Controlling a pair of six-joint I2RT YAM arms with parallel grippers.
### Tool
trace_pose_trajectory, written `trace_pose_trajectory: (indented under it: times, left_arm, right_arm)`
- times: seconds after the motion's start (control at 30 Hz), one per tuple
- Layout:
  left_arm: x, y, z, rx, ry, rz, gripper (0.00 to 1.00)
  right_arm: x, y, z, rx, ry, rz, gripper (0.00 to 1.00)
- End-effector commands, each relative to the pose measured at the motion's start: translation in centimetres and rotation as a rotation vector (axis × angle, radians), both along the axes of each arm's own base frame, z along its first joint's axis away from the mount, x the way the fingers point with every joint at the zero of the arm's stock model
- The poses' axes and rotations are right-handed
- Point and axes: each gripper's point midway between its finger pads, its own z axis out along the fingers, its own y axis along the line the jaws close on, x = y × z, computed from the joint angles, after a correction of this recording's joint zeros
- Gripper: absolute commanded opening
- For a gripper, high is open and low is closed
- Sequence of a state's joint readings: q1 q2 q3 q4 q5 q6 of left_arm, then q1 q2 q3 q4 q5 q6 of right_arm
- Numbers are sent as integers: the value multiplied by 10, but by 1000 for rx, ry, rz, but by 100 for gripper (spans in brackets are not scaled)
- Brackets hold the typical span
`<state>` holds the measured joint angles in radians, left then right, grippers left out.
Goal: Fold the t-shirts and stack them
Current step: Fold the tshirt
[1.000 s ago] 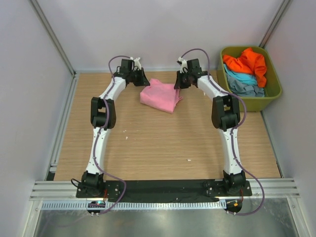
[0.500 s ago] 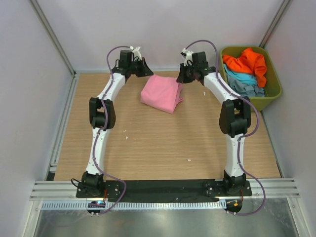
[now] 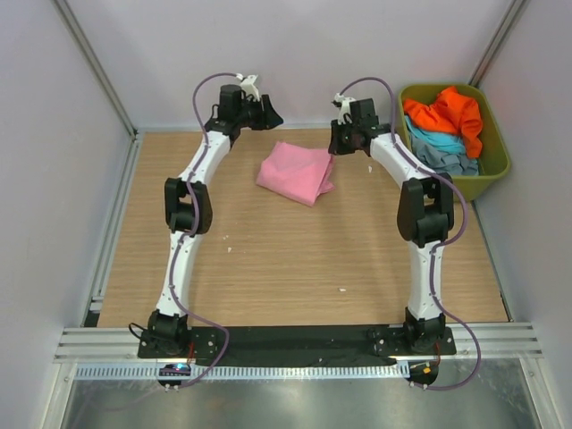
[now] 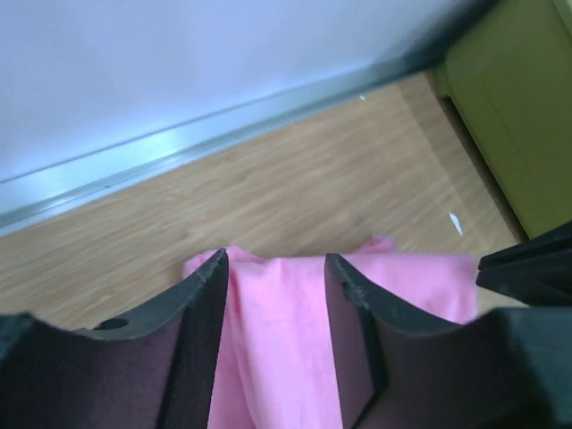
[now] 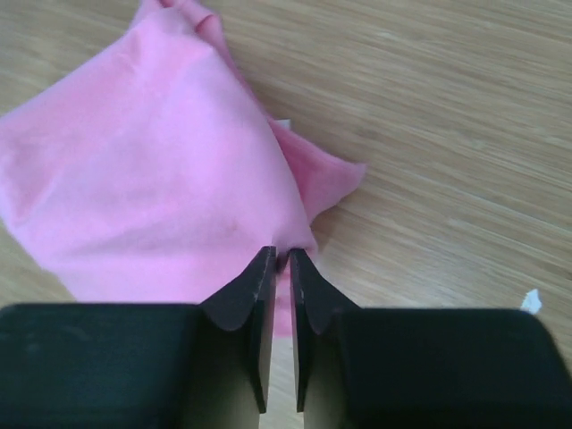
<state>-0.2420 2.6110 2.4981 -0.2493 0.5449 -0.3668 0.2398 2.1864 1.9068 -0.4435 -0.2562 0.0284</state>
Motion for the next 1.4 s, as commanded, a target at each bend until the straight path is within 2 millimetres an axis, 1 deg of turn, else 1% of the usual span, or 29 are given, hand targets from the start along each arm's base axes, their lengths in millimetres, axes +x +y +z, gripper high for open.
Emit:
trace_pose_trajectory:
  times: [0.0, 0.03, 0.07, 0.1, 0.13, 0.2, 0.23, 0.27, 0.33, 0.37, 0.4, 0.43, 0.5, 0.53, 0.6, 0.63, 0.77, 0.83, 0.87, 0.9, 0.93, 0.97, 1.0, 1.07, 1.13, 1.2, 1.23, 1.3, 1.37]
  left_arm:
    - [34, 27, 70, 58, -257, 152, 50]
    - [35, 34, 81, 70, -281, 174, 53]
    - [36, 45, 94, 75, -292, 212, 62]
    - [28, 51, 115, 70, -299, 219, 66]
    - [22, 53, 125, 60, -290, 209, 68]
    - [3, 53, 113, 23, -190, 141, 68]
    - [-12, 51, 129, -52, -133, 131, 68]
    - [-23, 51, 106, -81, -28, 110, 68]
    - [-60, 32, 103, -185, 122, -32, 66]
    - [-77, 24, 97, -247, 228, -81, 63]
    - [-101, 13, 79, -290, 328, -175, 61]
    - [-116, 9, 79, -313, 373, -212, 57]
    - [-150, -8, 65, -367, 504, -337, 52]
    - [-158, -13, 63, -384, 547, -371, 48]
    - [-172, -24, 49, -410, 648, -409, 45]
    - [-177, -29, 46, -413, 667, -422, 44]
    - [-180, -35, 25, -421, 729, -425, 41]
    - [-179, -33, 7, -420, 770, -401, 40]
    - [-179, -32, 1, -420, 779, -393, 40]
    - [-178, -31, -11, -417, 797, -386, 40]
    - [-175, -29, -18, -415, 801, -375, 39]
    - [-173, -28, -23, -412, 806, -366, 39]
    - [-171, -27, -35, -408, 821, -357, 39]
    - [-163, -23, -44, -398, 802, -345, 38]
    - [-158, -20, -64, -390, 818, -328, 40]
    - [-152, -20, -71, -389, 816, -324, 41]
    - [-150, -18, -86, -386, 834, -311, 42]
    - [-142, -16, -96, -377, 823, -290, 47]
    - [-135, -9, -118, -354, 825, -261, 52]
  right_arm:
    - [34, -22, 33, -73, -138, -109, 24]
    - [35, -24, 44, -76, -160, -118, 39]
    - [37, -25, 54, -77, -182, -126, 46]
    - [39, -26, 66, -69, -206, -137, 51]
    - [39, -23, 73, -61, -217, -138, 60]
    - [36, -19, 89, -36, -233, -129, 64]
    - [31, -6, 90, 15, -213, -90, 65]
    - [27, 3, 88, 55, -191, -60, 65]
    - [15, 29, 80, 190, -102, 2, 62]
    - [10, 37, 75, 236, -62, 14, 61]
    - [8, 44, 59, 273, -17, 22, 60]
    - [-1, 58, 57, 348, 41, 55, 57]
    - [-8, 70, 36, 398, 107, 76, 54]
    - [-13, 77, 32, 433, 139, 100, 54]
    - [-18, 84, 11, 486, 216, 95, 52]
    - [-21, 87, 6, 503, 238, 108, 52]
    - [-21, 90, -21, 515, 294, 99, 50]
    - [-19, 89, -36, 505, 314, 89, 49]
    - [-18, 89, -38, 500, 313, 88, 49]
    - [-16, 88, -41, 492, 309, 86, 49]
    - [-16, 88, -51, 484, 321, 82, 49]
    - [-14, 87, -53, 481, 318, 81, 49]
    - [-13, 87, -56, 473, 320, 78, 49]
    - [-11, 85, -64, 453, 316, 78, 49]
    - [-10, 83, -70, 438, 313, 77, 48]
    - [-9, 82, -75, 427, 315, 74, 48]
    - [-10, 81, -77, 425, 320, 73, 48]
    - [-10, 81, -77, 422, 319, 76, 48]
    - [-10, 79, -77, 409, 309, 76, 49]
